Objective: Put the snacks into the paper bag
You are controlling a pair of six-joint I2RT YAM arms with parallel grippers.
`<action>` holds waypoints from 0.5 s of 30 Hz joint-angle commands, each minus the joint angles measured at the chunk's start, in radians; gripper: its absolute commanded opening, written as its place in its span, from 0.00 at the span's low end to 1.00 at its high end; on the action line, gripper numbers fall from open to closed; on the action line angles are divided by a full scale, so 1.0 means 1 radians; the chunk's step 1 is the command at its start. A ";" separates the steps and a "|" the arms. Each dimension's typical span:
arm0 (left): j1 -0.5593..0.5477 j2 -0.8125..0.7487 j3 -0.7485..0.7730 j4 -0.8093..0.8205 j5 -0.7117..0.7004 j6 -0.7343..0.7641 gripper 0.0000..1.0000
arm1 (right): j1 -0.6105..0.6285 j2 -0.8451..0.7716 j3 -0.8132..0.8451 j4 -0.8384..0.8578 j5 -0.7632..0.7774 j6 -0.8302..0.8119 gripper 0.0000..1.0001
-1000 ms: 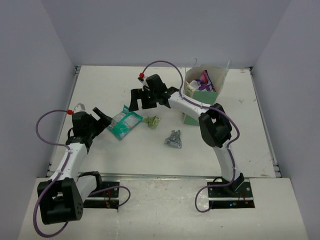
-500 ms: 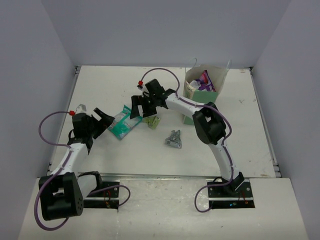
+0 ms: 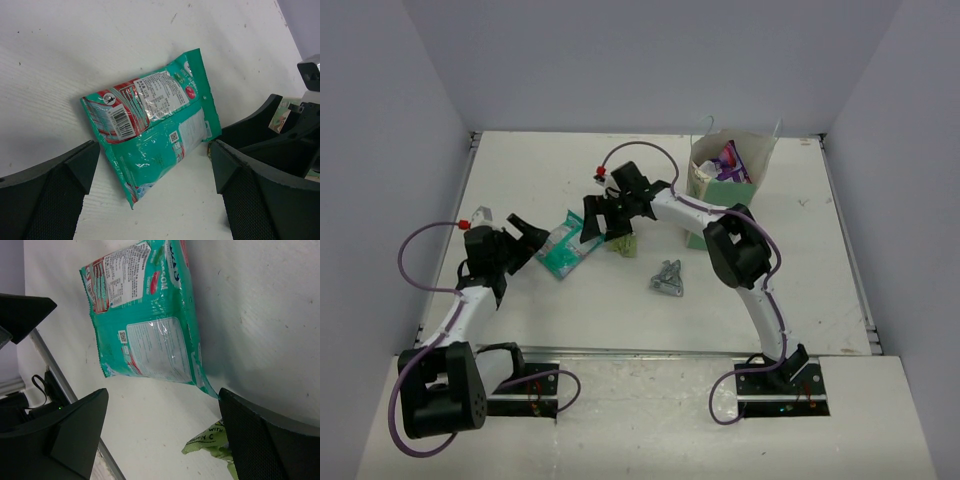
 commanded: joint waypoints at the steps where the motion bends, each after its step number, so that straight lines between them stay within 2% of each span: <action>1: 0.009 0.004 -0.006 0.061 0.023 -0.012 0.98 | -0.004 -0.006 -0.019 0.022 -0.041 0.018 0.93; 4: 0.010 0.001 -0.008 0.062 0.024 -0.012 0.98 | -0.004 0.003 -0.016 0.023 -0.046 0.019 0.89; 11: 0.009 -0.025 -0.002 0.052 0.035 -0.004 0.98 | 0.003 0.044 0.034 0.014 -0.038 0.033 0.89; 13: 0.009 -0.036 -0.002 0.047 0.041 0.001 0.98 | 0.005 0.049 0.037 0.026 -0.037 0.044 0.86; 15: 0.009 -0.041 0.004 0.038 0.041 0.007 0.98 | 0.004 0.051 0.045 0.032 -0.034 0.054 0.77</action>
